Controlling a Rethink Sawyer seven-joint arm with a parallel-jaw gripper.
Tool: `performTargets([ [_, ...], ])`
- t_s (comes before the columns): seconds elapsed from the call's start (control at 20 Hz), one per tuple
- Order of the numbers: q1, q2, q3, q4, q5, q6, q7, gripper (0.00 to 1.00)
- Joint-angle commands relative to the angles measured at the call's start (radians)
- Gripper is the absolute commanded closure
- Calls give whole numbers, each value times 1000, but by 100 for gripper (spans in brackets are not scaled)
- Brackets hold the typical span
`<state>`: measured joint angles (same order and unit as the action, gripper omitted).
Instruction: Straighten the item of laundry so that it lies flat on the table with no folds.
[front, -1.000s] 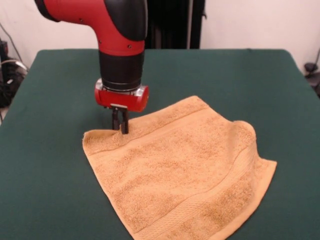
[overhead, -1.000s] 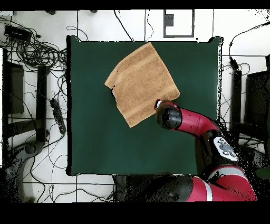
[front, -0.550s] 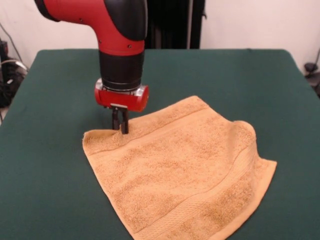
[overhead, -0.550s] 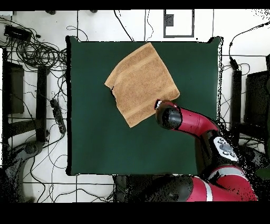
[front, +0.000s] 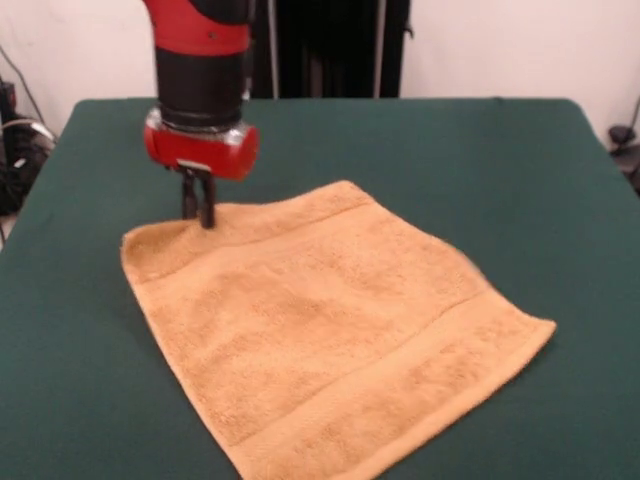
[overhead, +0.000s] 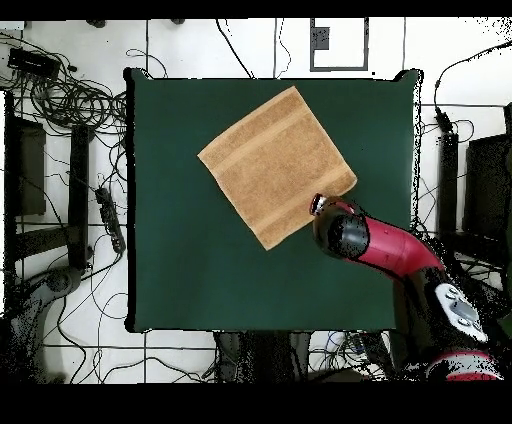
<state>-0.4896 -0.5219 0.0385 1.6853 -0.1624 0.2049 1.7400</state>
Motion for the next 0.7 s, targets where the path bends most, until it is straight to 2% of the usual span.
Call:
performTargets([
  [0.05,-91,-112,21,145,-45,98,29,100],
  [0.5,-188,-82,81,144,-99,63,1,100],
  [0.55,-197,-82,89,150,-112,52,16,0],
  [0.7,-192,-81,88,148,-120,31,29,0],
])
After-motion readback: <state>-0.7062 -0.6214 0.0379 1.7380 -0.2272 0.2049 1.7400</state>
